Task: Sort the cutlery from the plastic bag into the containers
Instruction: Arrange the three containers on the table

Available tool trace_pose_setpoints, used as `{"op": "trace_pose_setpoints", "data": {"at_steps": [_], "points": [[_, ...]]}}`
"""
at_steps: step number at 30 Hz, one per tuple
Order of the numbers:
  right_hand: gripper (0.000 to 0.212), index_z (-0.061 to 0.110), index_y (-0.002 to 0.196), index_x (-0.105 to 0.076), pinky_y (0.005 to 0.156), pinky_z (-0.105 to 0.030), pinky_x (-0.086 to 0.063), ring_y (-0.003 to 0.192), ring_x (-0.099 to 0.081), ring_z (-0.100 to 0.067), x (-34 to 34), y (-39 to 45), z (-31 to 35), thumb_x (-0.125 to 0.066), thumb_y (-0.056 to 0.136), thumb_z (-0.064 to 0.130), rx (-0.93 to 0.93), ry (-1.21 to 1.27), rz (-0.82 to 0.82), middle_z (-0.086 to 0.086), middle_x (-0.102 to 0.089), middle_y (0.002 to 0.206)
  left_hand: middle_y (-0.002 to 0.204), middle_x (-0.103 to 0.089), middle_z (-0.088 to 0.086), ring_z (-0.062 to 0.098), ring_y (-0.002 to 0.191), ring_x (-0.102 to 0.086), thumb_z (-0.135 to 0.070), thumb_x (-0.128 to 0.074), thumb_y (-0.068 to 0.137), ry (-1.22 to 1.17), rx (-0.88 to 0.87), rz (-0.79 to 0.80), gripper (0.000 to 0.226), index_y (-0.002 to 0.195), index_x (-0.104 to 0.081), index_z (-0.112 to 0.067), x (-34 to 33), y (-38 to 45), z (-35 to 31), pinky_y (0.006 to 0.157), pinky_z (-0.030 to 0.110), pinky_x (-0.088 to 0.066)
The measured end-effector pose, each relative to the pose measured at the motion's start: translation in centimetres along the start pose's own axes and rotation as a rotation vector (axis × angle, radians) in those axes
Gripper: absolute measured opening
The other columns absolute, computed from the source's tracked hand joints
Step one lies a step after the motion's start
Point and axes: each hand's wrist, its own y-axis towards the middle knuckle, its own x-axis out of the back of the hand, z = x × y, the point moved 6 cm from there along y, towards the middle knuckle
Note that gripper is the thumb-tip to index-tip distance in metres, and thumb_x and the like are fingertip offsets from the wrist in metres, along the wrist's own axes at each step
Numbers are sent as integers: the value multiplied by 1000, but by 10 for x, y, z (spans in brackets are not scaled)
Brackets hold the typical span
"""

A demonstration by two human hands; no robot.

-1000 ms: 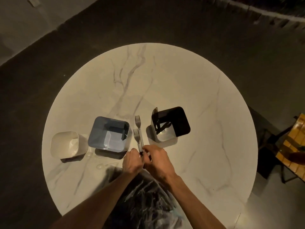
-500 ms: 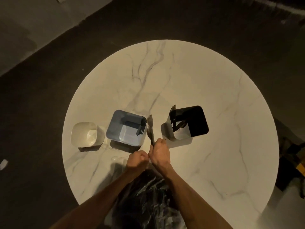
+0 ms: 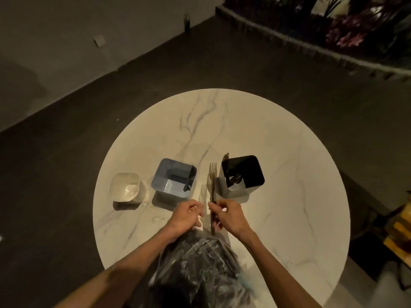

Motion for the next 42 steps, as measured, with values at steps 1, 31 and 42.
{"op": "trace_pose_setpoints", "data": {"at_steps": [1,31,42], "points": [[35,16,82,-70,72,-45,-62,66,-71,-20,6,-10,8,-61,97,45,45,24,-3,-4,-71,75,98,-72,7,22,69,-68,-34,-59,100,-48,-33,0,19,105,-69,-19,1,-9,-13,68,39,-55],[11,28,97,-73,72,-29,-54,78,-67,-9,-1,62,173,-68,91,37,447,-579,-22,8,-75,89,107,-73,2,12,72,-70,-6,-62,94,228,-303,-240,26,117,-71,-14,143,33,-61,70,24,-58],[25,23,105,-72,57,-33,-53,95,-54,-20,-14,72,142,-73,82,32,549,-955,-187,2,-49,108,91,-70,1,15,88,-64,-11,-54,100,81,-276,-494,18,101,-70,-19,151,0,1,80,37,-55]]}}
